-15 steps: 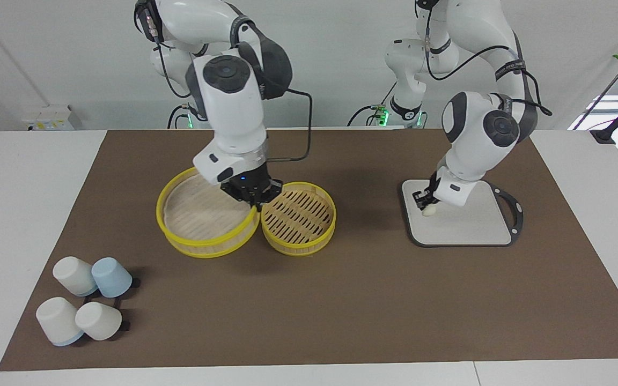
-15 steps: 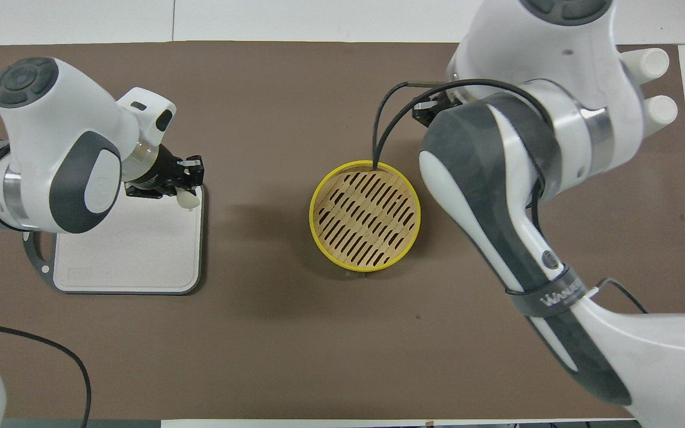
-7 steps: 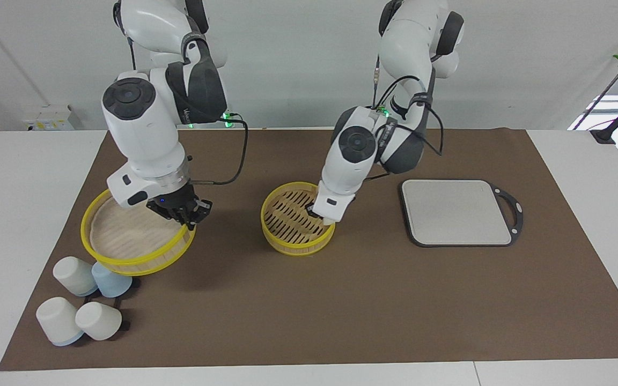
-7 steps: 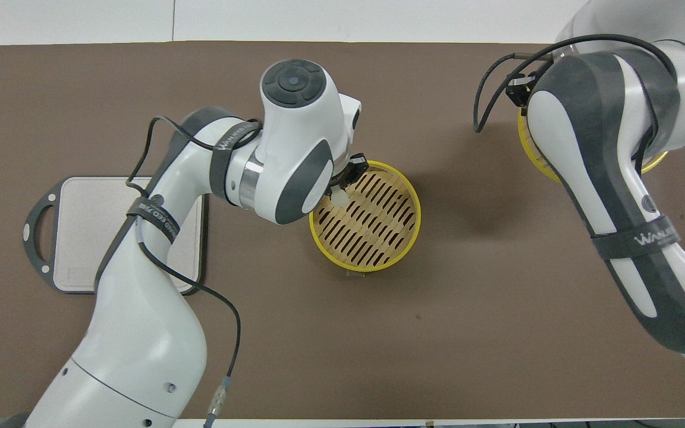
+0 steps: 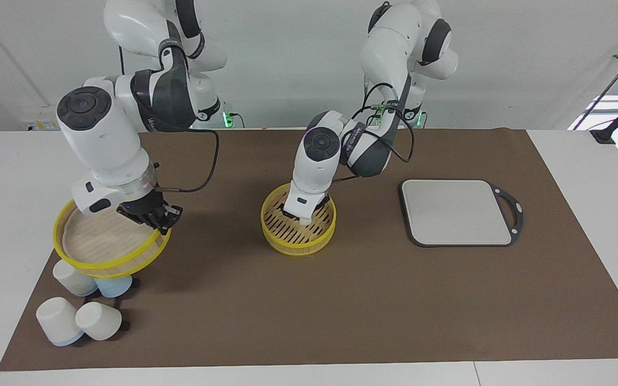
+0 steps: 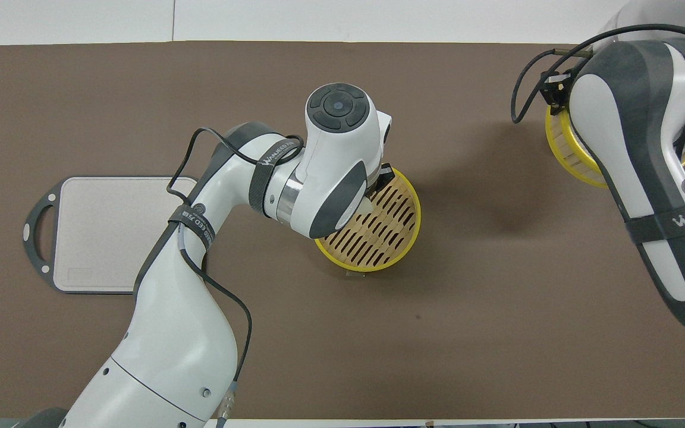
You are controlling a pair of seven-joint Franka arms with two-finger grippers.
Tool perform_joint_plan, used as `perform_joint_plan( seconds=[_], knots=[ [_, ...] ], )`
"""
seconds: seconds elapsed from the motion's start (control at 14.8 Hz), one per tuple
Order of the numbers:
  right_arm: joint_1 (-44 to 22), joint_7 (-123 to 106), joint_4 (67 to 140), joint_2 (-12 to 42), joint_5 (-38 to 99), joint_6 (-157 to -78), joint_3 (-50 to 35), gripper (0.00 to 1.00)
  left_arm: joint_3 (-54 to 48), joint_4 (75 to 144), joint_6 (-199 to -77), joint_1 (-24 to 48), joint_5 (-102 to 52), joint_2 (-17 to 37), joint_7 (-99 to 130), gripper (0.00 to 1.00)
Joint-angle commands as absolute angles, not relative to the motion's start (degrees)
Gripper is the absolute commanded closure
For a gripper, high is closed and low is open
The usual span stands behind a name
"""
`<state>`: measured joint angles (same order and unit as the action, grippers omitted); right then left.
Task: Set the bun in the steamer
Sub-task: 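Carry the bun into the open steamer with the left gripper and release, then withdraw the left gripper while the right gripper brings the lid over the steamer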
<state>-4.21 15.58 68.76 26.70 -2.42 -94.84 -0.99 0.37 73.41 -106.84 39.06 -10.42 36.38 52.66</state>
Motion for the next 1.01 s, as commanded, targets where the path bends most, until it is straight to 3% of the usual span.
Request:
perform_joint_plan(
  seconds=[0.0, 0.41, 0.54, 0.61, 0.68, 0.74, 0.95],
  knots=[
    [-2.2, 13.45, 71.54, 24.87, -0.97, -95.54, -1.85, 1.0, 1.41, 75.23, -108.19, 40.52, -9.93, 36.3, 53.26, 0.76],
    [-1.76, 13.27, 76.37, 22.77, -0.79, -97.29, -1.85, 1.0, 1.49, 81.3, -112.67, 42.8, -9.93, 35.95, 53.26, 0.72],
    [-1.76, 13.53, 76.46, 22.76, -0.79, -97.29, -1.85, 1.0, 1.58, 82.0, -112.76, 42.89, -9.93, 35.77, 53.35, 0.65],
    [-1.76, 13.54, 76.46, 22.76, -0.7, -97.29, -1.85, 1.0, 1.67, 81.83, -112.59, 42.89, -9.93, 35.77, 53.35, 0.48],
    [-1.84, 13.54, 76.46, 22.68, -0.7, -97.29, -1.85, 1.0, 1.76, 81.48, -112.15, 42.8, -10.02, 35.77, 53.35, 0.2],
    [-1.85, 13.54, 76.46, 22.68, -0.79, -97.29, -1.85, 1.0, 1.93, 81.13, -111.71, 42.8, -10.02, 35.77, 53.44, 0.0],
    [-1.93, 13.27, 76.73, 22.59, -0.79, -98.69, -1.85, 1.0, 2.55, 80.42, -109.69, 42.8, -9.93, 35.68, 53.88, 0.0]
  ],
)
